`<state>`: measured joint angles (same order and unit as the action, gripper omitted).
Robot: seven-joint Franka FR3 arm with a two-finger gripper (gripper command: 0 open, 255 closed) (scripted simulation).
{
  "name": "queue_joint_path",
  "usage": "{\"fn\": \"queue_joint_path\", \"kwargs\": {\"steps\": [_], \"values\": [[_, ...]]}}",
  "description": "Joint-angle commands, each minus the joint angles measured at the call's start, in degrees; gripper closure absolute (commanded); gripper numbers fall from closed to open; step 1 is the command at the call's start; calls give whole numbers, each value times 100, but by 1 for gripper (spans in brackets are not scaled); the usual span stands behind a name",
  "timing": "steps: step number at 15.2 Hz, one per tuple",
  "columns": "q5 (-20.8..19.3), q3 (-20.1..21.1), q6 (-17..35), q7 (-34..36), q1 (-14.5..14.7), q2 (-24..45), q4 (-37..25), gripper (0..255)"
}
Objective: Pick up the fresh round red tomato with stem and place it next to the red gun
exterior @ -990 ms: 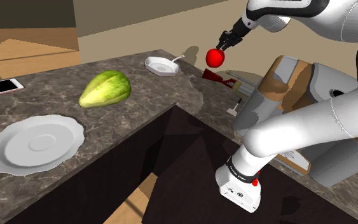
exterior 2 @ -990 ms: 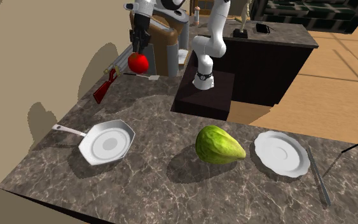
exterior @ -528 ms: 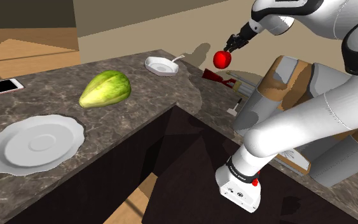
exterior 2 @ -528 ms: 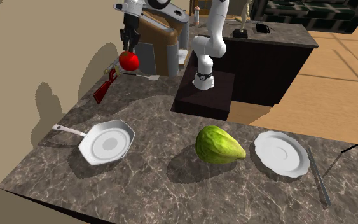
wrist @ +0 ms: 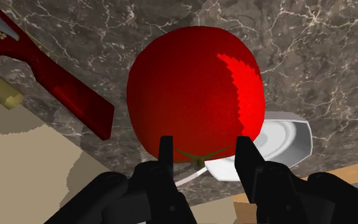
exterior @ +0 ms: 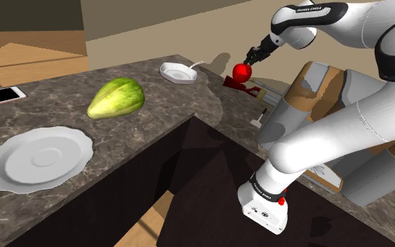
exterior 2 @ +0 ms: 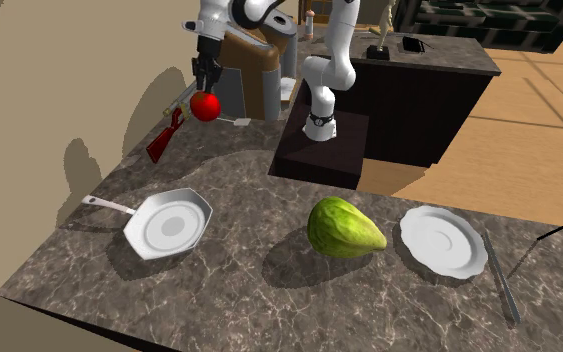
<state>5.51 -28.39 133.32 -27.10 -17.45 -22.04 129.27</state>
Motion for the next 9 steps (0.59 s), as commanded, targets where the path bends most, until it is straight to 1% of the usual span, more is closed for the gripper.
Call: {"fn": "queue_joint_path", "kwargs": {"steps": [1,9], "values": [[30,-28,157,-48,12,27,129,255],[205,-174,767,-288,96,198,590,255]]}}
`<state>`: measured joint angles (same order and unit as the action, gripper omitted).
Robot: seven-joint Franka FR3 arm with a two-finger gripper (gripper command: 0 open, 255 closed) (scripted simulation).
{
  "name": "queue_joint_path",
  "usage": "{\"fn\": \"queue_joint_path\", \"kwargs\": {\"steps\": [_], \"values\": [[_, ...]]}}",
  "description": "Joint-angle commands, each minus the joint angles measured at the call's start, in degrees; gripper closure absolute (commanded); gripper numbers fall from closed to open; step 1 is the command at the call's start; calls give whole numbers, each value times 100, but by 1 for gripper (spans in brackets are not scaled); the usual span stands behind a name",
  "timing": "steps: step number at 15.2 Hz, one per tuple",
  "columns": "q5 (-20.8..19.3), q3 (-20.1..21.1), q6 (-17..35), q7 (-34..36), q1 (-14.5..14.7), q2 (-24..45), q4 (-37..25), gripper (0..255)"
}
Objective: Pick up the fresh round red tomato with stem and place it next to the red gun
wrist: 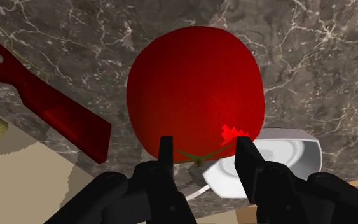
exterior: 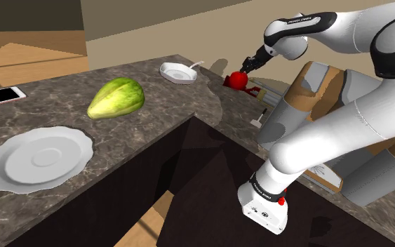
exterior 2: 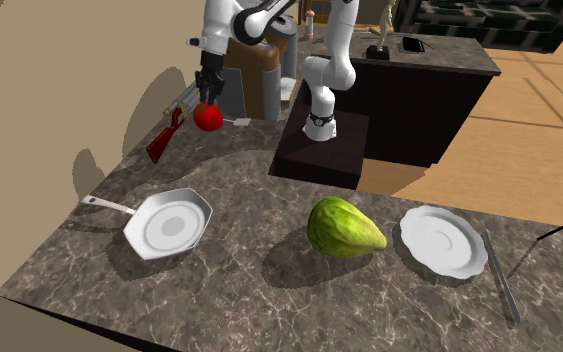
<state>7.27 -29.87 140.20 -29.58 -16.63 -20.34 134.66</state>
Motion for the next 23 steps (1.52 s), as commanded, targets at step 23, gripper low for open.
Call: {"fn": "queue_joint_path", "kwargs": {"steps": [23], "values": [[1308,-712,1601,-1291,700,911,840,255]]}}
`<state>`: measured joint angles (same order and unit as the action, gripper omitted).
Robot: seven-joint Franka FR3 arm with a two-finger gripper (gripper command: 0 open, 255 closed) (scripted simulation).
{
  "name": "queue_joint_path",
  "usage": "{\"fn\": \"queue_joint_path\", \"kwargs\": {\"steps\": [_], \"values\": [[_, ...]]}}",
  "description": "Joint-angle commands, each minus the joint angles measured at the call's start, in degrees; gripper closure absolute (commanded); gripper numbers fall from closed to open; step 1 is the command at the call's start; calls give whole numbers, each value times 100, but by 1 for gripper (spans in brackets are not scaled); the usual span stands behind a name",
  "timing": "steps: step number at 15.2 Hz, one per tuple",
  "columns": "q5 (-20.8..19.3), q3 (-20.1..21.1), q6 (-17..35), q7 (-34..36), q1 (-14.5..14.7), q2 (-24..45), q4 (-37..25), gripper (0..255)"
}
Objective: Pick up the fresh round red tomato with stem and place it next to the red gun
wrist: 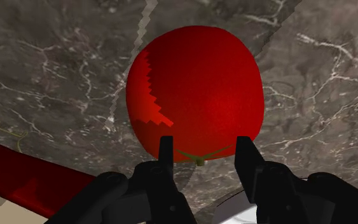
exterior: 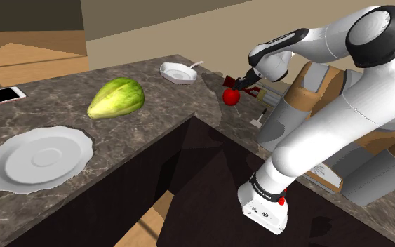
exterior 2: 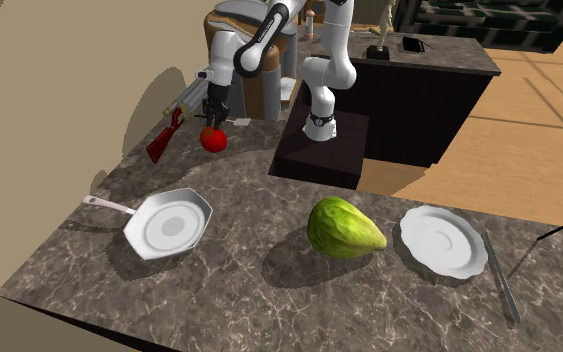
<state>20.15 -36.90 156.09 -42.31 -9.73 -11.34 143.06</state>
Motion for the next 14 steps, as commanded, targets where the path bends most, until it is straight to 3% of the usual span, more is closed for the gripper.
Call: {"fn": "queue_joint_path", "kwargs": {"steps": [1,5,6,11,14], "values": [[21,-9,12,-19,10,11,0,255],[22,-9,12,-19,10,11,0,255],[22,-9,12,-19,11,11,1,0],[22,-9,12,-19,11,12,0,0],[-831,333,-478,595,-515,-661,80,0]]}}
